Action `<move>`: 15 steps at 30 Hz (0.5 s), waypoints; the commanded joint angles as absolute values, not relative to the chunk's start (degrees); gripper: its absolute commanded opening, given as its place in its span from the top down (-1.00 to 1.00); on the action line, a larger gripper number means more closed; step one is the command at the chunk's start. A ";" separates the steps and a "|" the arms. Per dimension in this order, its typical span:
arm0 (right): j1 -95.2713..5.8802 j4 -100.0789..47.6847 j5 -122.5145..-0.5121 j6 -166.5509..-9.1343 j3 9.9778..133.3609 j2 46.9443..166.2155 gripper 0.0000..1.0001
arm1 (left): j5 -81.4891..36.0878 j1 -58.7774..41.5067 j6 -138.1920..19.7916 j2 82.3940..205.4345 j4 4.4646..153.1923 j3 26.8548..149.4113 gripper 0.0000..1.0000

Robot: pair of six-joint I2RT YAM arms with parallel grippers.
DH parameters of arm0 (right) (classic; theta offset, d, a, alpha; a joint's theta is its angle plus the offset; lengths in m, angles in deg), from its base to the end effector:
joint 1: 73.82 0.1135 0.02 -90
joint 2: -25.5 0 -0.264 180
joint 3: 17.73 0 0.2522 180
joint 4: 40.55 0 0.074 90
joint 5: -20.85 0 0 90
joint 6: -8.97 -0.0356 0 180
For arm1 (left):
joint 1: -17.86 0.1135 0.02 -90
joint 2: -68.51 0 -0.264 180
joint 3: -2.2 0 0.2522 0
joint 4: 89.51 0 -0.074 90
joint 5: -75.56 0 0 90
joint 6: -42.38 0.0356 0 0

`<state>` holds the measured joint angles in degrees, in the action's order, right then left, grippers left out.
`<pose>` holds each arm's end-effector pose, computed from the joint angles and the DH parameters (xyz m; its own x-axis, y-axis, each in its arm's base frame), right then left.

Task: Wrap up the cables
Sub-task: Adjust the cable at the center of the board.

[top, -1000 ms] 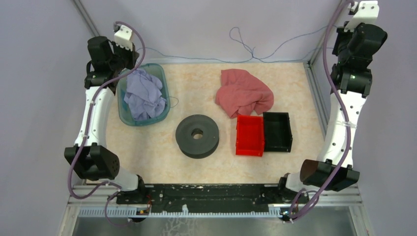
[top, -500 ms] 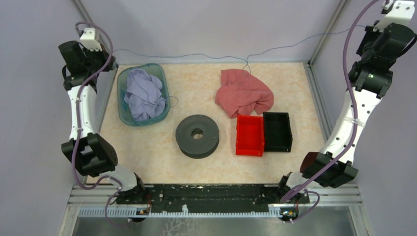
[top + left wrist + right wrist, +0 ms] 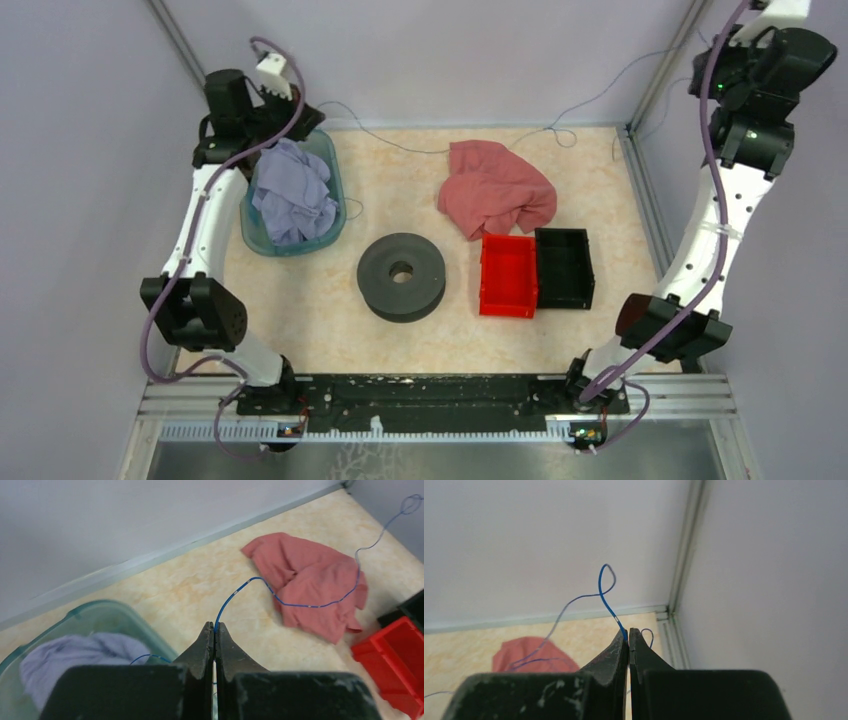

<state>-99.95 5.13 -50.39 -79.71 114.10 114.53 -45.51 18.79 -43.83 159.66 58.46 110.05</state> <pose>0.2817 -0.1254 0.5434 -0.0481 -0.0007 -0.9988 0.1276 0.9918 -0.0069 0.3679 -0.0124 0.4223 -0.2318 0.0529 -0.9713 0.5002 0.8629 -0.0724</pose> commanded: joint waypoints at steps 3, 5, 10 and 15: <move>-91.77 7.20 -45.04 -82.43 119.52 115.28 1.00 | -48.96 9.71 -47.29 166.16 55.82 122.36 1.00; -90.53 7.01 -43.78 -83.91 120.21 115.21 1.00 | -50.07 7.05 -48.78 168.49 54.57 127.03 1.00; -87.64 7.40 -42.09 -85.51 121.67 115.23 1.00 | -50.23 1.22 -50.74 172.11 54.92 136.47 1.00; -85.98 8.80 -37.87 -87.04 121.73 115.40 1.00 | -46.71 0.09 -51.70 173.44 57.11 138.34 1.00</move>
<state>-87.23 8.91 -42.32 -84.71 119.17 116.06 -48.57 0.50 -49.69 173.41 54.97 136.36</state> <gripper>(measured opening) 0.008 0.007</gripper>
